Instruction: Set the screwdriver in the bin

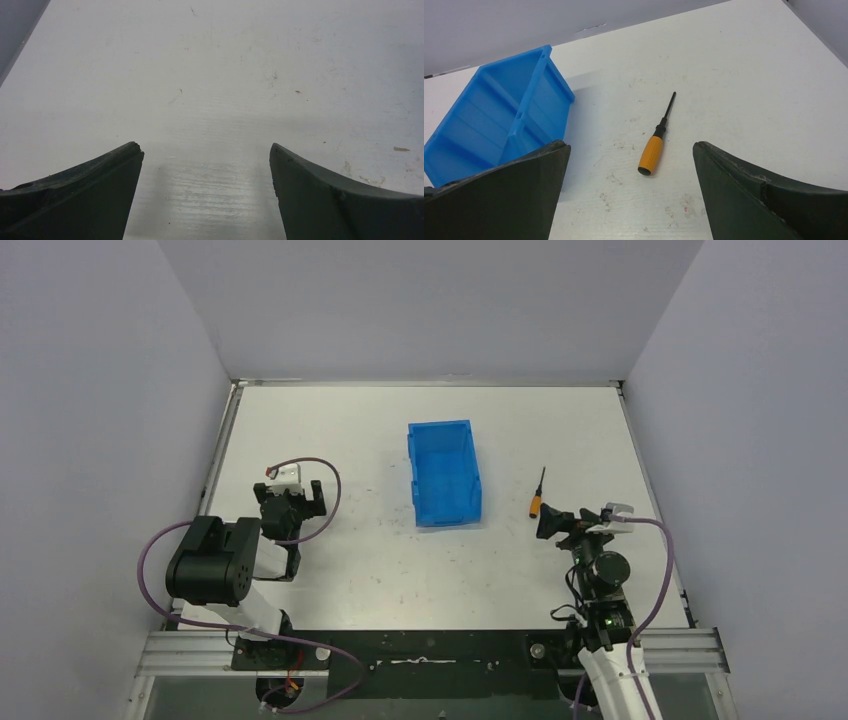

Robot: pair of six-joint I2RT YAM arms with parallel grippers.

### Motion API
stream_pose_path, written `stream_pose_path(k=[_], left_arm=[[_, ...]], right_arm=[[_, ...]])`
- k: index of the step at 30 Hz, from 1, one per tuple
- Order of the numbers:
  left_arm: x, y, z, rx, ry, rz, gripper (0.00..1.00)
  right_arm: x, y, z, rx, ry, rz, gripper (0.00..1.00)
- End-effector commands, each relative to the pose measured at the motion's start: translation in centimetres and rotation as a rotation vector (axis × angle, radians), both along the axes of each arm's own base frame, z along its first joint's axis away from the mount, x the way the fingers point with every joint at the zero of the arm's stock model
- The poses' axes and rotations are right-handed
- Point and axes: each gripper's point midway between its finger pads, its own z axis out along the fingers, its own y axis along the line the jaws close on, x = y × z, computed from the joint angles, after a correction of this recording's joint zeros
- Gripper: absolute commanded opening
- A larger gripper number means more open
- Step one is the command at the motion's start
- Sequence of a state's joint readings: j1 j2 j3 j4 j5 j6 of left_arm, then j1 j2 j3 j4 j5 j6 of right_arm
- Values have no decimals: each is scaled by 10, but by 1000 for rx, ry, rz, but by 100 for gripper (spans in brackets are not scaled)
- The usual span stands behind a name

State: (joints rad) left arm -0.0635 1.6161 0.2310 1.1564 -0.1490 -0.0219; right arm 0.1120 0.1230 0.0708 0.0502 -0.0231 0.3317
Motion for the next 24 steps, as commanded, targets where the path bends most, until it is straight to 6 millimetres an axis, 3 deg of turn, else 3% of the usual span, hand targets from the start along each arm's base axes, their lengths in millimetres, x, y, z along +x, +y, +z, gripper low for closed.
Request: stream_pose_path(k=[1, 7, 12, 19, 24], left_arm=[[12, 0, 23, -11, -84, 3, 97], [12, 0, 23, -10, -84, 3, 97], [12, 0, 23, -10, -84, 2, 97], [12, 0, 23, -10, -85, 3, 97], [12, 0, 23, -10, -85, 3, 97]], right_arm=[[4, -4, 42, 44, -75, -32, 100], [14, -9, 65, 89, -14, -77, 100], [37, -15, 59, 51, 206, -132, 100], [74, -17, -5, -91, 708, -158, 96], [89, -14, -57, -128, 915, -140, 90]])
